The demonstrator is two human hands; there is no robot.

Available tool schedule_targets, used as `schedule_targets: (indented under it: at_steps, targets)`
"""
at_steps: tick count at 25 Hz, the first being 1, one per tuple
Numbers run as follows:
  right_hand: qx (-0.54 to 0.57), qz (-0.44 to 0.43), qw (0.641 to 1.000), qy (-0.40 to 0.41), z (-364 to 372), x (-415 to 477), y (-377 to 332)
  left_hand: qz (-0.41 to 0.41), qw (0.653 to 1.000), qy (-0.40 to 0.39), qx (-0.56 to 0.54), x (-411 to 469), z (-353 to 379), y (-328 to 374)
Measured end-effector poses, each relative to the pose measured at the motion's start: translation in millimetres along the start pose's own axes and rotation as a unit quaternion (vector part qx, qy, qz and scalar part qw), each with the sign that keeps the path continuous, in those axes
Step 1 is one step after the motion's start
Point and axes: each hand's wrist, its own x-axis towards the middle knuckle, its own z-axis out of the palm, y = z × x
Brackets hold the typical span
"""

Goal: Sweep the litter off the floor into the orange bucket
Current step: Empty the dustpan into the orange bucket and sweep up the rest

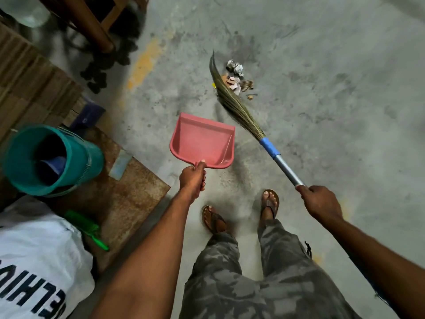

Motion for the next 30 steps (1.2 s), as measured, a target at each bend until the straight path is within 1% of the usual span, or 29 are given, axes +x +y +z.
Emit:
schedule_targets:
  at_steps: [4,8,12,16,19,22,26,30]
  targets:
    - [0.015,-0.02,1.0,0.002,-23,54,3,0.0,1.0,0.019,-0.006,13,37,20]
    - [0.025,-0.035,0.999,0.019,-32,151,-18,-0.005,1.0,0.019,-0.006,70,95,28]
    - [0.028,-0.051,0.996,0.07,-11,265,-56,0.013,1.0,0.002,0.019,168,155,36]
    - [0.011,-0.073,0.991,0.113,32,374,-76,0.027,0.998,-0.018,0.054,286,200,34]
    - [-0.003,-0.089,0.986,0.139,65,445,-73,0.001,0.996,-0.055,0.072,366,211,24]
    - [-0.046,-0.126,0.98,0.145,95,503,-59,-0.026,0.993,-0.079,0.084,433,209,14]
    - [-0.071,-0.19,0.971,0.128,133,549,-28,0.004,0.992,-0.085,0.089,492,204,23]
    - [-0.09,-0.243,0.957,0.134,147,576,-4,0.026,0.987,-0.092,0.129,531,195,41]
